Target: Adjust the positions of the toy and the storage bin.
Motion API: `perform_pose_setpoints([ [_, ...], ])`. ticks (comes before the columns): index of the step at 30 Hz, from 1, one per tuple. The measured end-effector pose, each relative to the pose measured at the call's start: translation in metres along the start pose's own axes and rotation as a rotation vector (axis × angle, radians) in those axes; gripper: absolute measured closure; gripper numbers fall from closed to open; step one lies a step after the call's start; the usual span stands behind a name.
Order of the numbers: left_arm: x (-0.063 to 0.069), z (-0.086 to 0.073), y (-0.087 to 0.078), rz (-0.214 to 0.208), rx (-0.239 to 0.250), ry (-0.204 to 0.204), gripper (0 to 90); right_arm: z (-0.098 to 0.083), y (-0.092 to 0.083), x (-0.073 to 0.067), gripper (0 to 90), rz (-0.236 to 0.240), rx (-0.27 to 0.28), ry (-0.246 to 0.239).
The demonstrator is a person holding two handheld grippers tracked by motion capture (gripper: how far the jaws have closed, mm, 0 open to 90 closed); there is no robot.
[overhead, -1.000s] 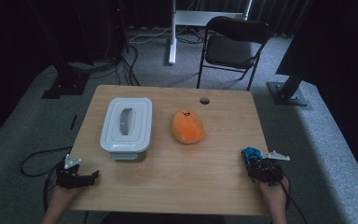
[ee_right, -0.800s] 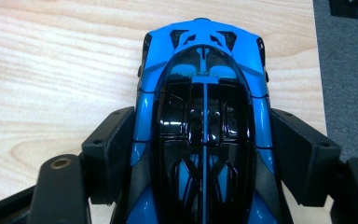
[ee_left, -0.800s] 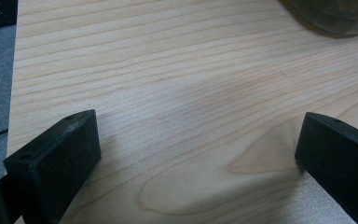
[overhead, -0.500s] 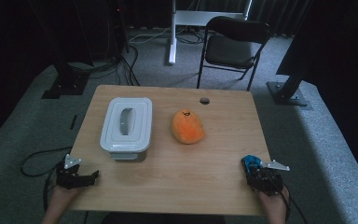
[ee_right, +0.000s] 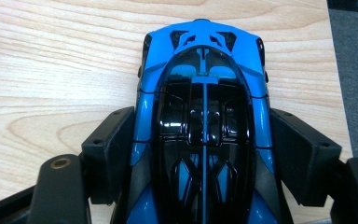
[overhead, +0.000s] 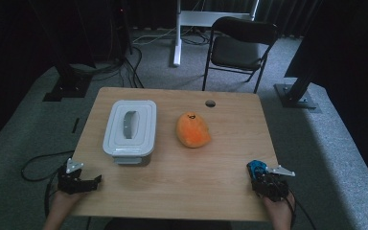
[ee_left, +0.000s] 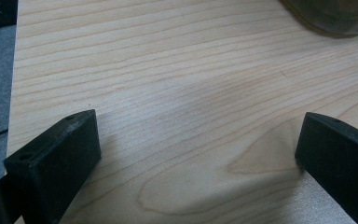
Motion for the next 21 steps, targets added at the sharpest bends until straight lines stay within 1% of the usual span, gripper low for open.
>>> perform_pose_setpoints([
  [7,0.0000,0.0000,0.0000,0.000,0.000,0.000,0.4,0.0012,0.0030,-0.0004,26.6,0.005,0.006,0.006],
  [9,0.0000,0.0000,0.0000,0.000,0.000,0.000,0.4,-0.0004,0.0038,0.0003,26.5,0.018,0.011,0.020],
  [10,0.0000,0.0000,0.0000,0.000,0.000,0.000,0.4,-0.0016,0.0052,0.0003,26.3,0.023,0.002,0.021],
  [13,0.0000,0.0000,0.0000,0.000,0.000,0.000,0.4,-0.0022,0.0052,0.0006,25.8,0.032,0.008,0.030],
  [18,0.0000,0.0000,0.0000,0.000,0.000,0.000,0.4,-0.0025,0.0078,0.0012,19.3,0.053,-0.015,0.019],
  [21,0.0000,0.0000,0.0000,0.000,0.000,0.000,0.4,-0.0018,0.0057,0.0012,15.3,0.039,-0.010,0.012],
])
Point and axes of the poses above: each handheld gripper's, and its own axes: y roughly forward along the jaws, z roughly out of its top, x roughly to its right, the point moved 6 cm from there along y, roughly forward along the jaws, and after that the axes turned 14 degrees about -x, right-handed, at the moved point
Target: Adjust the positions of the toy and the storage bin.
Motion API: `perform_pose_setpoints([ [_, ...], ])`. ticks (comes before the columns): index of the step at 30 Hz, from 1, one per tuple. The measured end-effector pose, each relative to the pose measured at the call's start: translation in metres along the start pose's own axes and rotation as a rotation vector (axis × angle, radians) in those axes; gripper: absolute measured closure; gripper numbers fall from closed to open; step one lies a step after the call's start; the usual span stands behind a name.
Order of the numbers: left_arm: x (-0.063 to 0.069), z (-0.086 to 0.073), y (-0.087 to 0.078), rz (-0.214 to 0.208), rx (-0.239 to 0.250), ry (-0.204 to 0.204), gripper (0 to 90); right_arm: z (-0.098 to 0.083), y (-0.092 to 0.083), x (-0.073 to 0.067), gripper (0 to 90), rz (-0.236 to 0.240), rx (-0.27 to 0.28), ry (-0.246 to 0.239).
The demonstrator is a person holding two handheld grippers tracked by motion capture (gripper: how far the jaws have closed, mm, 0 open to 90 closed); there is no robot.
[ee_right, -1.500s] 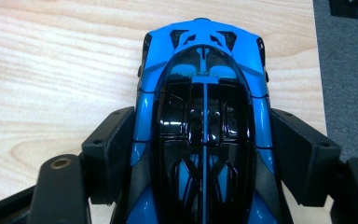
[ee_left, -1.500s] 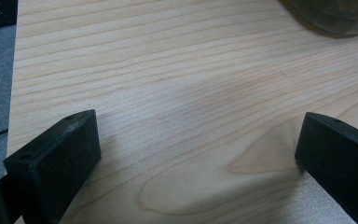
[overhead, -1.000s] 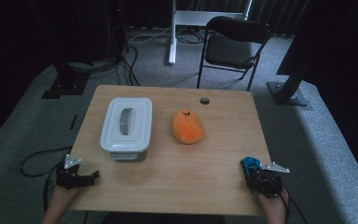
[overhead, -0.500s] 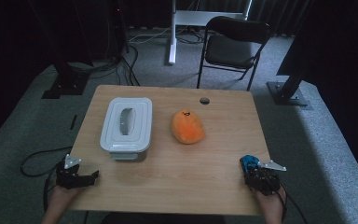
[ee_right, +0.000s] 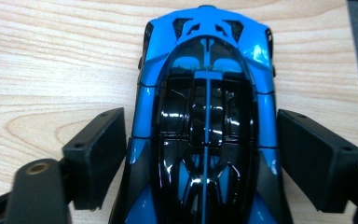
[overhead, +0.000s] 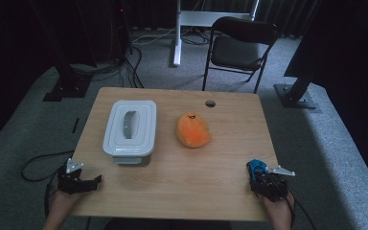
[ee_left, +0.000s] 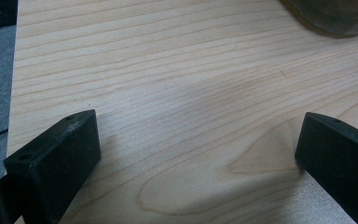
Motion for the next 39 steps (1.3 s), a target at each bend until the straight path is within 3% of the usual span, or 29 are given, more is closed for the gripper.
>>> perform_pose_setpoints([
  [8,0.000,0.000,0.000,0.000,0.000,0.000,0.4,0.004,-0.008,0.001,11.4,0.039,0.028,0.010],
  [16,0.000,0.000,0.000,0.000,0.000,0.000,0.4,0.013,-0.019,0.003,11.5,0.023,0.087,-0.041],
  [20,0.000,0.000,0.000,0.000,0.000,0.000,0.4,0.015,-0.020,0.002,12.5,0.044,0.081,-0.055],
  [23,0.000,0.000,0.000,0.000,0.000,0.000,0.4,0.018,-0.020,-0.002,12.0,0.089,0.067,-0.059],
  [26,0.000,0.000,0.000,0.000,0.000,0.000,0.4,0.021,-0.021,-0.007,10.9,0.071,0.059,-0.098],
  [28,0.000,0.000,0.000,0.000,0.000,0.000,0.4,0.023,-0.020,-0.008,10.9,0.078,0.058,-0.083],
  [30,0.000,0.000,0.000,0.000,0.000,0.000,0.4,0.026,-0.021,-0.010,11.0,0.064,0.063,-0.094],
  [39,0.000,0.000,0.000,0.000,0.001,0.000,0.4,0.042,-0.022,-0.016,10.9,0.090,0.076,-0.118],
])
Point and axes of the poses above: each handheld gripper's, and its own axes: y roughly forward along the jaws, z roughly out of its top, x roughly to its right, the point moved 6 cm from there along y, roughly forward along the jaws, and after that the axes turned 14 degrees about -x, right-handed, at the moved point
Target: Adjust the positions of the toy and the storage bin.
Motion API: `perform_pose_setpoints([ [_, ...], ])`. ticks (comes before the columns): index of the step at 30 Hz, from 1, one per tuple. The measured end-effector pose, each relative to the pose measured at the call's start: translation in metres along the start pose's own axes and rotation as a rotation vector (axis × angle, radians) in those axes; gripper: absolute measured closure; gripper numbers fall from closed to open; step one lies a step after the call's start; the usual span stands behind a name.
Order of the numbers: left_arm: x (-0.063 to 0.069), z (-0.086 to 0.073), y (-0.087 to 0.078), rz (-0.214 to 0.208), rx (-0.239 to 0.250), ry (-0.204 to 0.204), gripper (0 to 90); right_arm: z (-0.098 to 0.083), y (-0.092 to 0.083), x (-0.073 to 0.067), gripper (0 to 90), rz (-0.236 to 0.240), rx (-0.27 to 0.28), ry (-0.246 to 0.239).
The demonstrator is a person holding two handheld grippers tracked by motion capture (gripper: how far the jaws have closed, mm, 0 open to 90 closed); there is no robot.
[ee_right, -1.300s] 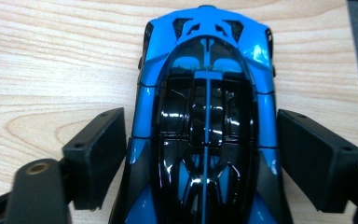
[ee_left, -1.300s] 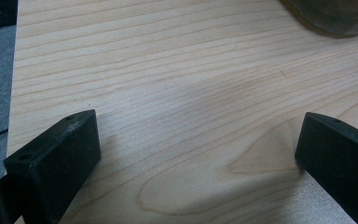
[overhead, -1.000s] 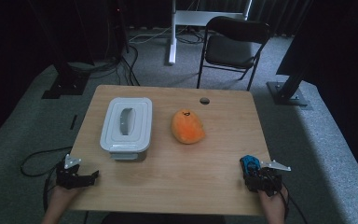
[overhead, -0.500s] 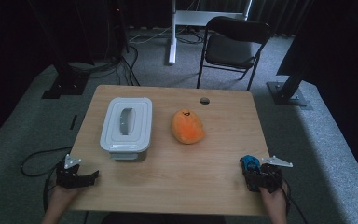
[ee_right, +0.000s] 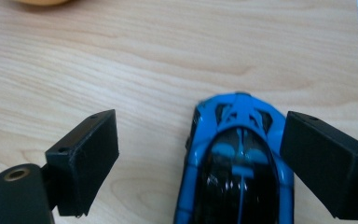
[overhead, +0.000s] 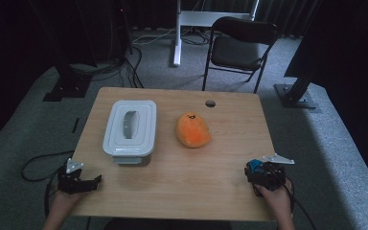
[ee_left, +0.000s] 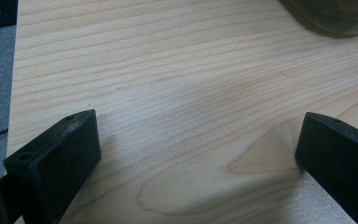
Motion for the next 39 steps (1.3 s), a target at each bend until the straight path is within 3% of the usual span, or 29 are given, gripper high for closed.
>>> perform_pose_setpoints([
  [9,0.000,0.000,0.000,0.000,0.000,0.001,0.4,0.020,0.002,-0.008,11.1,0.036,0.021,-0.034],
  [21,0.000,0.000,0.000,0.000,0.000,0.000,0.4,0.046,0.007,-0.030,11.1,0.110,0.034,-0.082],
  [39,0.000,0.000,0.000,0.000,0.000,0.000,0.4,0.093,0.006,-0.062,11.2,0.139,0.072,-0.144],
])
Point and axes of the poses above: each handheld gripper's, and its own axes: y roughly forward along the jaws, z roughly out of its top, x roughly to its right, the point moved 6 cm from there along y, roughly forward along the jaws, and after that the axes turned 14 degrees about -x, right-handed, at the moved point
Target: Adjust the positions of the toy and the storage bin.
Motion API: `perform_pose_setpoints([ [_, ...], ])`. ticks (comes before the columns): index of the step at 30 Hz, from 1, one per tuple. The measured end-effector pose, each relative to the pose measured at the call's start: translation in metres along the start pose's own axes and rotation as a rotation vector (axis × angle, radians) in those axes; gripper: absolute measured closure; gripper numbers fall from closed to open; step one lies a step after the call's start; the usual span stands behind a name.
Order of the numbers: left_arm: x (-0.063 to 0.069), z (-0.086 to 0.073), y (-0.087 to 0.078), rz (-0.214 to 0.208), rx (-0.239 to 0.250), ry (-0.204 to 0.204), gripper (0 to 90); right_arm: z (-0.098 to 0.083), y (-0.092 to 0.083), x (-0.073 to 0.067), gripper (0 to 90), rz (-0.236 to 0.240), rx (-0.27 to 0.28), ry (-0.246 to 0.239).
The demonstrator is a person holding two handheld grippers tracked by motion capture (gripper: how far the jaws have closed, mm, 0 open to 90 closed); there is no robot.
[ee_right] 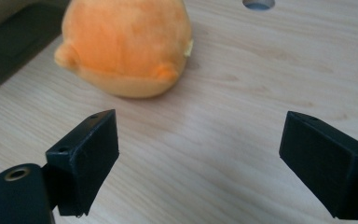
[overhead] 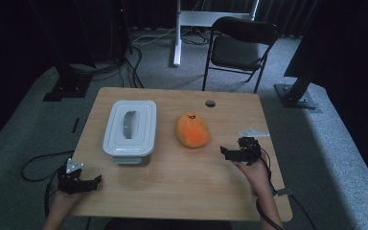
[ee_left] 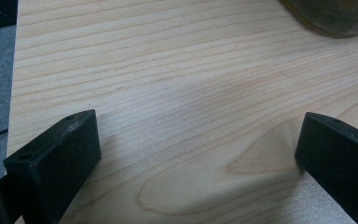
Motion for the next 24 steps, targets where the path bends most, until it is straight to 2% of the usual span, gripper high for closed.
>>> perform_pose_setpoints([
  [15,0.000,0.000,0.000,0.000,0.000,0.000,0.4,0.037,0.009,-0.019,11.2,0.035,0.025,-0.025],
  [24,0.000,0.000,0.000,0.000,0.000,0.000,0.4,0.060,0.025,-0.028,11.3,0.065,0.017,-0.027],
])
Point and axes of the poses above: each handheld gripper's, and its own axes: y roughly forward along the jaws, z roughly out of its top, x roughly to its right, the point moved 6 cm from there along y, roughly forward along the jaws, and after that the axes turned 14 degrees about -x, right-handed, at the moved point
